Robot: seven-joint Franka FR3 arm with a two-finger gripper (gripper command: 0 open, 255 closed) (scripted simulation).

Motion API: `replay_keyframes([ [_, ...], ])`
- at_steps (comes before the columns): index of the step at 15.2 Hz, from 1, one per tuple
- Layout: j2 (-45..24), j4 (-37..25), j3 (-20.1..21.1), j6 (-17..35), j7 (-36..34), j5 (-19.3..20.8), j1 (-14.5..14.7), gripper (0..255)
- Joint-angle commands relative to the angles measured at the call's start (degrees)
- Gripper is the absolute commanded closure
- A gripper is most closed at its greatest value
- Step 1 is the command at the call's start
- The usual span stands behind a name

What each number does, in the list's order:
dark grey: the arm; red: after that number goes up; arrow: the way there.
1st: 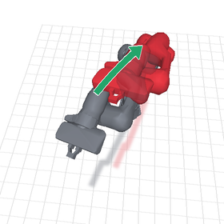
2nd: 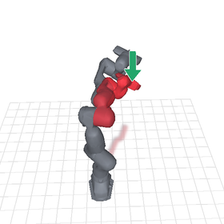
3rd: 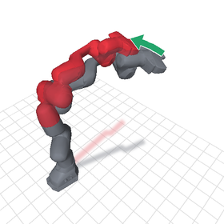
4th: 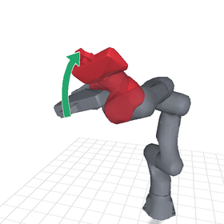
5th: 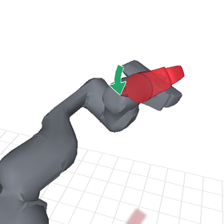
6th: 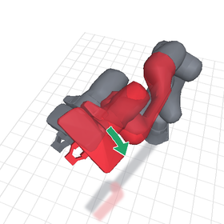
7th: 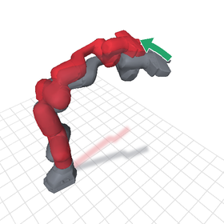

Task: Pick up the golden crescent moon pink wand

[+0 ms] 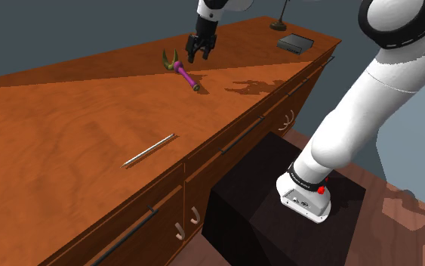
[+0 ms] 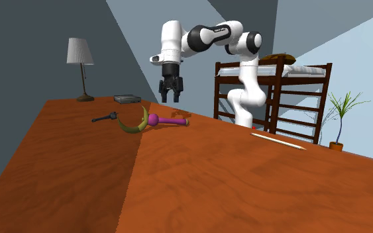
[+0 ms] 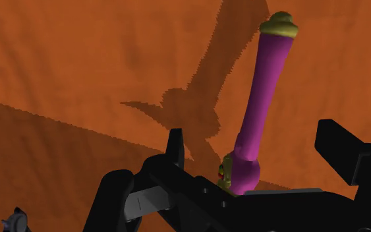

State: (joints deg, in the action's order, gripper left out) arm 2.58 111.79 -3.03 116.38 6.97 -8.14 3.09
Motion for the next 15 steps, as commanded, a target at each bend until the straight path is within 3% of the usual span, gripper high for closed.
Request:
replay_keyframes([
  [1,-3.99,-3.81,0.25,0.97,0.15,-0.41,0.28,0],
  [7,-16.69,-17.71,0.86,1.94,0.65,-1.33,0.67,0],
  [15,-17.89,-13.52,1.02,7.28,1.53,-1.85,0.69,0],
])
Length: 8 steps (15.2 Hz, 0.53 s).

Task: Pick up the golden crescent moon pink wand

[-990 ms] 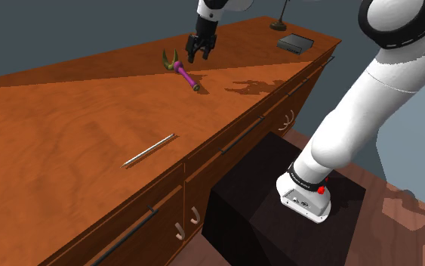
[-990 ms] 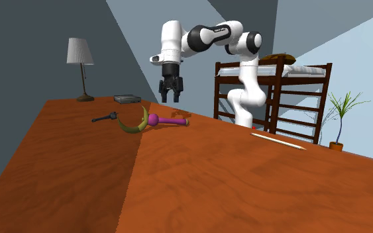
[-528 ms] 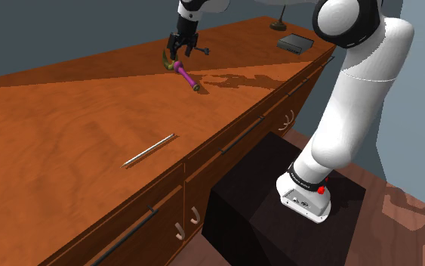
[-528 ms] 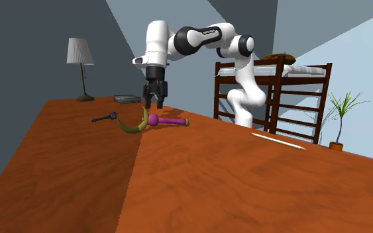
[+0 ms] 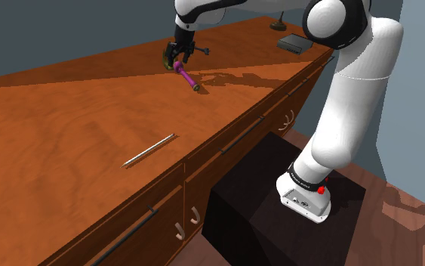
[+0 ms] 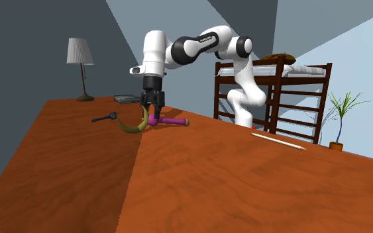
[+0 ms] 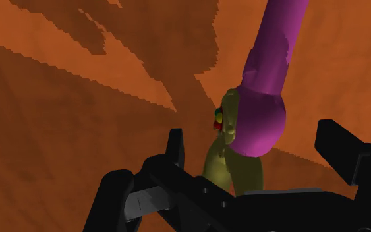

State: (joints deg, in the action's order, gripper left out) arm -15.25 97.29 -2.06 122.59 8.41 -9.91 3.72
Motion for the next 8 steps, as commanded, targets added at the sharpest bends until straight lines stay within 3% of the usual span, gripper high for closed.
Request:
replay_keyframes([
  [1,-0.05,1.00,0.05,1.07,0.08,-0.08,0.07,0],
  [2,-0.05,0.99,0.05,1.07,0.08,-0.08,0.07,0],
  [3,0.02,1.14,0.04,1.13,0.14,-0.10,0.04,255],
  [8,0.00,1.16,0.04,1.17,0.15,-0.11,0.03,255],
])
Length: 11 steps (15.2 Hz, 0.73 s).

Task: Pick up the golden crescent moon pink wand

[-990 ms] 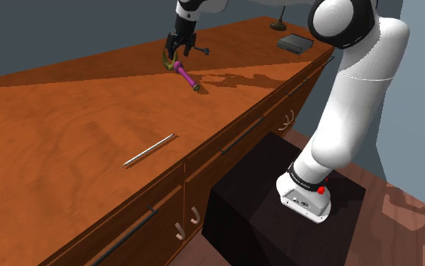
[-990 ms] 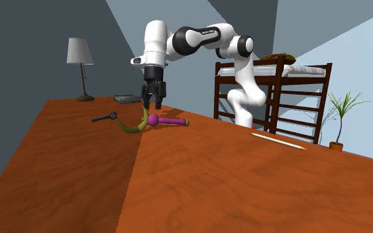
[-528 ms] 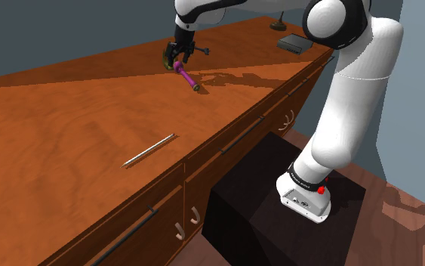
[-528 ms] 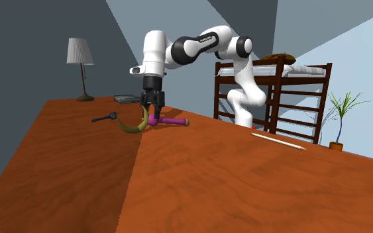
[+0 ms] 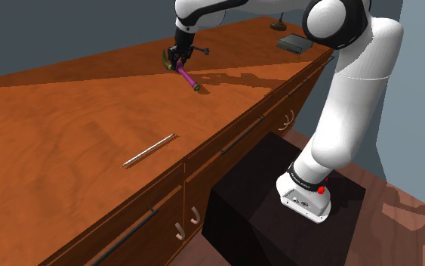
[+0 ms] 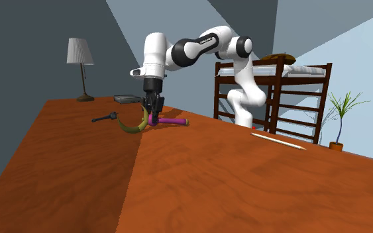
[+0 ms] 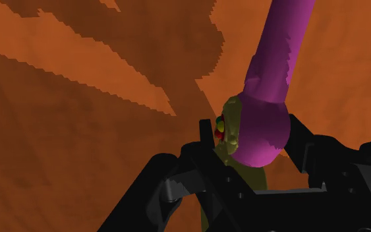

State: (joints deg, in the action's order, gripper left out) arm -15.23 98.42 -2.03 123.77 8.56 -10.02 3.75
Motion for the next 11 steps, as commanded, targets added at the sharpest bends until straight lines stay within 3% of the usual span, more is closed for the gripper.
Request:
replay_keyframes([
  [1,-0.01,0.04,0.01,0.00,0.01,0.00,0.00,255],
  [11,1.01,-4.05,-0.11,-5.05,-0.88,0.52,0.01,255],
])
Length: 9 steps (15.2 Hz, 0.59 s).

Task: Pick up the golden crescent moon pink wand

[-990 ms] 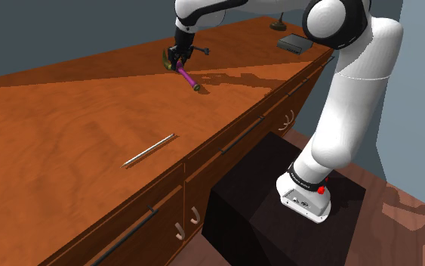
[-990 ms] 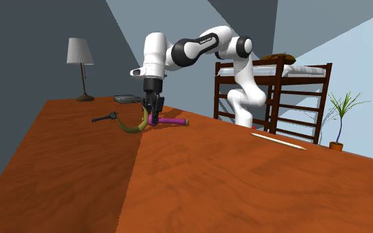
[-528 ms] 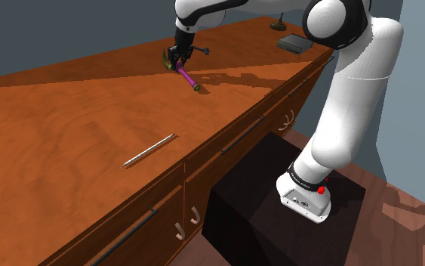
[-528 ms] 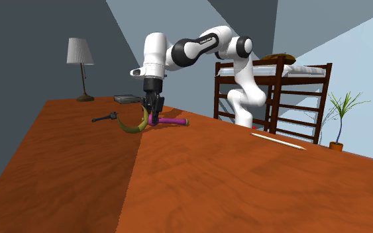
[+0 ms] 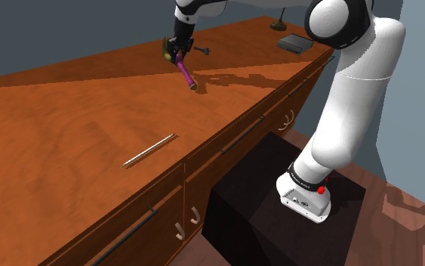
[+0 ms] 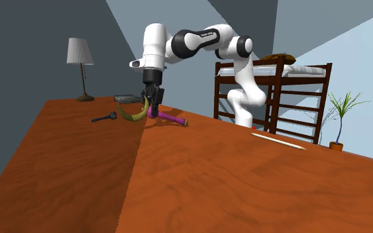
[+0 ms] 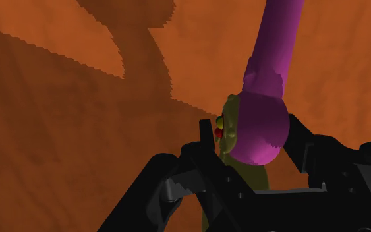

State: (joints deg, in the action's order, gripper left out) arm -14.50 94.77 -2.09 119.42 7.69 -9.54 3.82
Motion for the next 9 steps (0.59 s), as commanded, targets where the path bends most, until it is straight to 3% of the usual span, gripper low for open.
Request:
replay_keyframes([
  [1,0.38,-1.02,-0.06,-1.41,-0.12,0.10,-0.07,255],
  [9,0.79,-5.94,-0.16,-6.70,-0.90,0.47,-0.14,255],
])
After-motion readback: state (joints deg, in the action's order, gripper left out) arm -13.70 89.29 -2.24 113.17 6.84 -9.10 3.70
